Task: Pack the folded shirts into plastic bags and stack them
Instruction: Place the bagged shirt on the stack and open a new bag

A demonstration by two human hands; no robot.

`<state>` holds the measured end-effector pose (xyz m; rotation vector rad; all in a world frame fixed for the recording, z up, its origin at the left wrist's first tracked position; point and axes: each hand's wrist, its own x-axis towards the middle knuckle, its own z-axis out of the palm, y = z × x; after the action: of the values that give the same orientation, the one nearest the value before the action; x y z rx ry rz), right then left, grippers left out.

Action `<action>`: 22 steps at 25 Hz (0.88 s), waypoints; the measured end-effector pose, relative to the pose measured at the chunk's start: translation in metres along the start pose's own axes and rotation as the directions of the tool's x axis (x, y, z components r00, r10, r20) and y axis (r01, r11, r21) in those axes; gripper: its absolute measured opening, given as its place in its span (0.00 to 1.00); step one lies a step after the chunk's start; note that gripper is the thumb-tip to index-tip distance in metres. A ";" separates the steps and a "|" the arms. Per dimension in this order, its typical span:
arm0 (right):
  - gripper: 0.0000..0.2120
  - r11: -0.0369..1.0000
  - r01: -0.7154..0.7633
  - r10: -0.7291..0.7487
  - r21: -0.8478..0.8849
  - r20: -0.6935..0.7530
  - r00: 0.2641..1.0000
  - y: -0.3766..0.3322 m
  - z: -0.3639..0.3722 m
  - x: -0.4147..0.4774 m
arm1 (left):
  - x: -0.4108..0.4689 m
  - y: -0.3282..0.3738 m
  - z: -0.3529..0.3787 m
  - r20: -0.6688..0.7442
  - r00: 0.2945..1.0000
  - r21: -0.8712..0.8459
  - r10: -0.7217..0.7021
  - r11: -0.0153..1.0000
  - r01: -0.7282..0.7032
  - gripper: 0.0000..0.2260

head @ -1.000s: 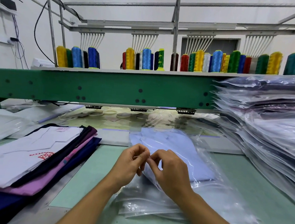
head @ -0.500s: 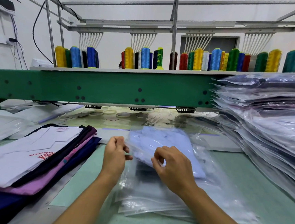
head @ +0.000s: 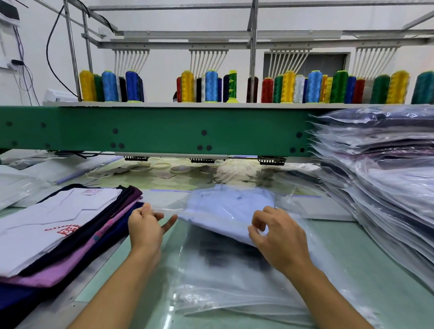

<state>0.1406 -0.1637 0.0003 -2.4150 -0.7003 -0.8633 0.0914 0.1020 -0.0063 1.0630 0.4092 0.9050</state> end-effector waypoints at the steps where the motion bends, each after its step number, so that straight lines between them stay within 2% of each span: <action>1: 0.08 1.000 -0.016 0.016 -0.001 -0.003 1.000 0.003 -0.001 0.000 | 0.000 0.000 0.000 -0.019 1.000 -0.013 -0.014 1.000 0.013 0.13; 7: 0.08 0.988 -0.121 0.128 0.100 -0.061 0.990 0.011 -0.004 0.003 | -0.002 0.005 -0.002 -0.091 0.992 -0.091 -0.091 0.992 0.082 0.15; 10: 0.08 0.978 -0.151 0.168 0.144 -0.111 0.980 0.010 -0.002 0.002 | -0.003 0.007 -0.002 -0.130 0.980 -0.123 -0.152 0.983 0.136 0.13; 17: 0.11 0.961 -0.108 0.177 0.253 -0.268 0.947 0.007 -0.002 0.004 | -0.007 0.013 -0.001 -0.168 0.952 -0.305 -0.256 0.932 0.197 0.13; 20: 0.09 0.948 -0.077 0.172 0.310 -0.293 0.940 0.005 -0.004 0.004 | -0.004 0.010 -0.003 -0.150 0.933 -0.401 -0.328 0.883 0.246 0.08; 21: 0.09 0.937 -0.077 0.185 0.340 -0.296 0.937 0.003 -0.004 0.004 | -0.006 0.011 -0.003 -0.102 0.925 -0.447 -0.367 0.847 0.287 0.07; 22: 0.09 0.925 -0.083 0.202 0.371 -0.295 0.934 0.002 -0.005 0.004 | -0.009 0.011 -0.002 -0.037 0.911 -0.465 -0.410 0.814 0.348 0.15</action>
<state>0.1422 -0.1672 0.0055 -1.9154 -0.4915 -0.9575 0.0795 0.0979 0.0010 0.4644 0.4772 0.6642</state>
